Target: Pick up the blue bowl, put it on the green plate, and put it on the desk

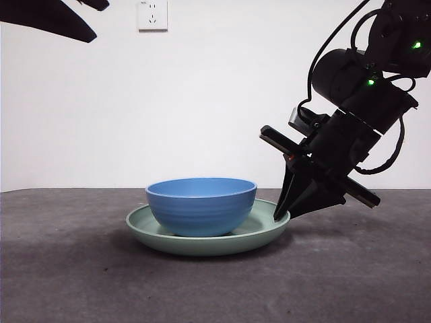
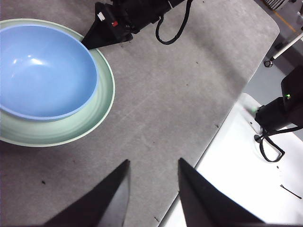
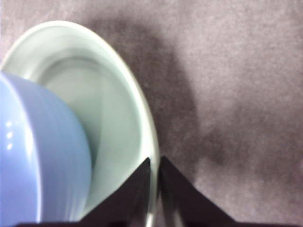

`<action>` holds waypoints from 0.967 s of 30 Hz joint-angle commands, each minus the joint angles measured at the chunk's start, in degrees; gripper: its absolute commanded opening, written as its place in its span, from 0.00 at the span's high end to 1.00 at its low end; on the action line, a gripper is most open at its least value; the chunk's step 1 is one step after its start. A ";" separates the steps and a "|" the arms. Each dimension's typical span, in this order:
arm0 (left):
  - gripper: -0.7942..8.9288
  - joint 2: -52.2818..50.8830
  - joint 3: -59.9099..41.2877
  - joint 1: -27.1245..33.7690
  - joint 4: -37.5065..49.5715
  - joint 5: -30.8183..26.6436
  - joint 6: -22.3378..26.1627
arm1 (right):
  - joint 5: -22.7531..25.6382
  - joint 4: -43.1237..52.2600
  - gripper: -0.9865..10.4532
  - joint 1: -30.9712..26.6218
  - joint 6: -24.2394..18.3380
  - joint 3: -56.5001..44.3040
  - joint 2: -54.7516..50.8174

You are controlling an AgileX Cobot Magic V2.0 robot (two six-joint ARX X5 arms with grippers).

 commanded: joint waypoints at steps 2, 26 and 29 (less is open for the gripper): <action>0.75 0.26 0.37 -0.33 0.35 0.35 0.39 | -0.11 0.13 0.81 0.37 -0.26 1.27 1.03; 0.75 0.26 0.37 -0.33 0.39 0.31 0.44 | 4.17 -17.46 0.74 1.01 -13.55 1.27 -27.47; 0.75 0.26 0.37 -0.33 0.42 0.31 0.44 | 4.15 -22.62 0.74 1.42 -16.44 1.27 -33.53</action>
